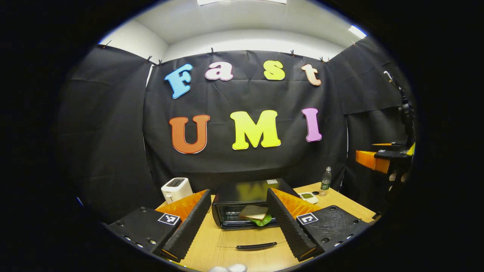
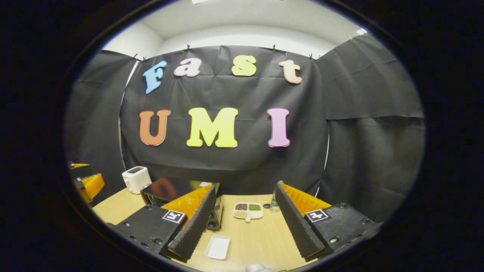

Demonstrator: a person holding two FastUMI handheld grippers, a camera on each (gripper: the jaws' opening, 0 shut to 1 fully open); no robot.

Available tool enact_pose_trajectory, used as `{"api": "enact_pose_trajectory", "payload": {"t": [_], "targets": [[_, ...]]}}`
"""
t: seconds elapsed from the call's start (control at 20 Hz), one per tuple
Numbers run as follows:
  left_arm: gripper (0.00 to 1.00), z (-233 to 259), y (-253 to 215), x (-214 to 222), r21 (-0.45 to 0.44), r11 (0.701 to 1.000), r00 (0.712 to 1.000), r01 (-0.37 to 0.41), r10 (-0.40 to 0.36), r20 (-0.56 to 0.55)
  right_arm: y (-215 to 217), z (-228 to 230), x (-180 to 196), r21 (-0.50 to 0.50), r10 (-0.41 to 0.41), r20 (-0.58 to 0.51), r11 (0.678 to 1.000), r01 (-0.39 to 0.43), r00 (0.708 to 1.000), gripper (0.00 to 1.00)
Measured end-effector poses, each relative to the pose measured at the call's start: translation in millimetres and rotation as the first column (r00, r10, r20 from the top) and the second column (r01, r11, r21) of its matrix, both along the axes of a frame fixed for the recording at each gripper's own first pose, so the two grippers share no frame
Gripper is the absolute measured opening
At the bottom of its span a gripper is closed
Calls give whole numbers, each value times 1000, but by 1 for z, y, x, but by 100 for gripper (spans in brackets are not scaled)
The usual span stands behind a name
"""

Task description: Open the electric oven with the left hand, put the food in, and close the electric oven.

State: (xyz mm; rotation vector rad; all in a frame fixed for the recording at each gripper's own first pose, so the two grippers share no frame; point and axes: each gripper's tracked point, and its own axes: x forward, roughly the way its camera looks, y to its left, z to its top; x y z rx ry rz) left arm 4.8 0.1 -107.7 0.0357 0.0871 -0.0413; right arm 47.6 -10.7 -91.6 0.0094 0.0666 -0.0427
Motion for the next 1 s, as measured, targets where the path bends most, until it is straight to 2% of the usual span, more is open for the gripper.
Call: {"api": "enact_pose_trajectory", "payload": {"t": [0.1, 0.25, 0.3, 0.4, 0.6, 0.75, 1.0], "targets": [[96, -20, -9, 1, -2, 1000, 1000, 7, -7, -25, -8, 3, -6, -10, 6, -2, 1000, -6, 1000, 95], [96, -80, -20, -1, -6, 1000, 993, 4, -5, -114, -18, -3, -8, -33, 25, -22, 999, -26, 999, 95], [96, -106, -26, -1, -28, 1000, 987, 3, -8, -163, -21, -5, -9, -38, 28, -32, 999, -29, 999, 95], [96, -160, -30, -5, -20, 1000, 970, -14, 9, -242, -32, -9, -10, -48, 24, -47, 998, -26, 999, 95], [97, -238, -40, -5, -39, 999, 934, -27, 11, -358, -43, -22, -13, -62, 35, -87, 997, -40, 996, 95], [97, -278, -47, 6, -51, 998, 913, -27, 4, -408, -49, -31, -13, -80, 33, -115, 996, -42, 993, 96], [97, -317, -53, 16, -52, 999, 890, -16, -9, -457, -61, -49, -11, -85, 8, -168, 996, -23, 986, 96]]}}
